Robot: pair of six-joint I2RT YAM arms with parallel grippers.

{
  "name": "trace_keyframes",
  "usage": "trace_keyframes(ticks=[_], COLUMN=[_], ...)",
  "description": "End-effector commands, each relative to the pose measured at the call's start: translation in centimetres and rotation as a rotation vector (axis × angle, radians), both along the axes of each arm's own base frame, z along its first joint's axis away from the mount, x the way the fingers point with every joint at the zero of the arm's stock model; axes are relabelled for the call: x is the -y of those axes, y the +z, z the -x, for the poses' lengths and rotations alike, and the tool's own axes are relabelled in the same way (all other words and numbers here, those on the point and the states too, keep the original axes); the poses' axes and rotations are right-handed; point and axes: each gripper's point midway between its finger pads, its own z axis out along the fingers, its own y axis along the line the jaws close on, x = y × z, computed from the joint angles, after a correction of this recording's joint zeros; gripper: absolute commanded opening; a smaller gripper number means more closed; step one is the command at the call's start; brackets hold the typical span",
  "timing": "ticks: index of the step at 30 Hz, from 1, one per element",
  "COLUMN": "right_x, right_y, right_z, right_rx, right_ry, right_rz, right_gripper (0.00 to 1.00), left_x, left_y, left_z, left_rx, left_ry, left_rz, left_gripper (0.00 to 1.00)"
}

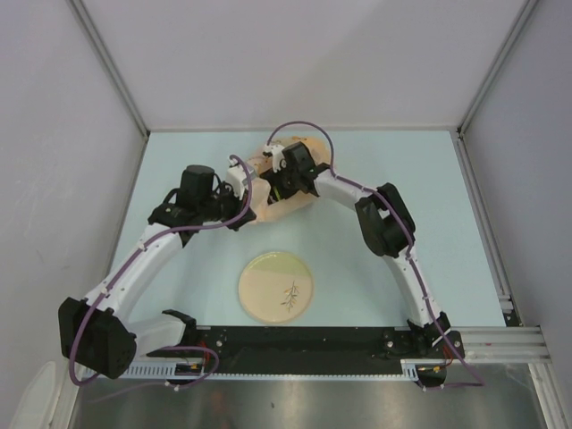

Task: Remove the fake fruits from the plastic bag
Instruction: Take out the fake fruit from the plastic bag, then place the fake fruit on the plate.

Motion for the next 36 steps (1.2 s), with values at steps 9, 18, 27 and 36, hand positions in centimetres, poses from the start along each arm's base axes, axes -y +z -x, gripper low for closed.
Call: trace_keyframes(ticks=[9,18,27,36], right_x=[6.0,7.8,4.1,-2.4], right_y=[14.7,21.2,16.1,9.4], right_z=[1.2,12.8,23.5,27.3], right_rx=[0.181,0.330,0.297,0.263], right_ry=[0.086,0.419,0.686,0.761], right_rz=[-0.189,-0.146,0.024,0.087], right_gripper=[0.39,0.41,0.43,0.45], left_x=[0.5,1.9,2.3,1.1], left_y=[1.9,4.3,8.4,8.7], left_z=[-3.3,-6.9,-8.1,-5.6], left_rx=[0.063,0.078,0.102,0.076], left_ry=[0.066,0.101,0.156,0.226], left_rz=[0.056,0.154,0.259,0.364], left_gripper=[0.00,0.00,0.00,0.00])
